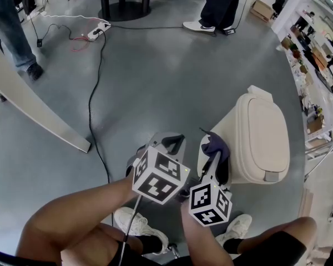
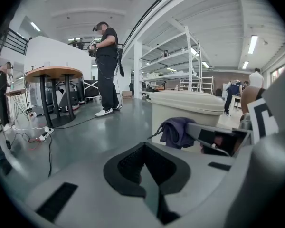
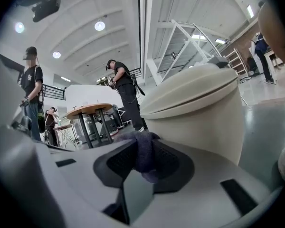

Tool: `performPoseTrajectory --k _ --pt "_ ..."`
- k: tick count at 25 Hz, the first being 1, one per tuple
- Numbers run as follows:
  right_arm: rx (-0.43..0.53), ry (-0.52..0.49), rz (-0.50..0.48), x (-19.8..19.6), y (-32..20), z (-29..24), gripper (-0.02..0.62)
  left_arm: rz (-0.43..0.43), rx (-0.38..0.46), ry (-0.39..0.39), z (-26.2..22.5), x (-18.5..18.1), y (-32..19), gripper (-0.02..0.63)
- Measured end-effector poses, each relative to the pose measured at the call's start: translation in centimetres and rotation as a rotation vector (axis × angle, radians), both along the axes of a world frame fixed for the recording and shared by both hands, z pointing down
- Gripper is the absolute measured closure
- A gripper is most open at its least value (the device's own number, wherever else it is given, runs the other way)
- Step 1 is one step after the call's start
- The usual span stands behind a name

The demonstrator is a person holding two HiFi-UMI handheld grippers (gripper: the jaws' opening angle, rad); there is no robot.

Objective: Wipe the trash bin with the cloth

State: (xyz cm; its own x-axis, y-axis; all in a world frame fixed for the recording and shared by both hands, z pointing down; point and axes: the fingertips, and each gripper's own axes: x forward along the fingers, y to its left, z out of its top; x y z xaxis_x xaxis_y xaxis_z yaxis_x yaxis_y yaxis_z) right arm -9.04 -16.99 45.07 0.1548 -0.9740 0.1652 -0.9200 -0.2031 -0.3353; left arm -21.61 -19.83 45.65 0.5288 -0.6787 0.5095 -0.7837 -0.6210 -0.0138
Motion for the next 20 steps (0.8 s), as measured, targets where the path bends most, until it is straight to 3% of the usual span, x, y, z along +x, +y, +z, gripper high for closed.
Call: performPoseTrajectory --k 11,20 --pt "-0.101 0.029 0.047 0.1 -1.4 5.0 0.502 0.001 -0.017 0.005 0.8 -0.1 -0.5 0.606" --pt "-0.191 0.111 0.044 -0.1 -2.1 11.3 0.503 0.013 -0.042 -0.049 2.4 -0.3 -0.5 0.606"
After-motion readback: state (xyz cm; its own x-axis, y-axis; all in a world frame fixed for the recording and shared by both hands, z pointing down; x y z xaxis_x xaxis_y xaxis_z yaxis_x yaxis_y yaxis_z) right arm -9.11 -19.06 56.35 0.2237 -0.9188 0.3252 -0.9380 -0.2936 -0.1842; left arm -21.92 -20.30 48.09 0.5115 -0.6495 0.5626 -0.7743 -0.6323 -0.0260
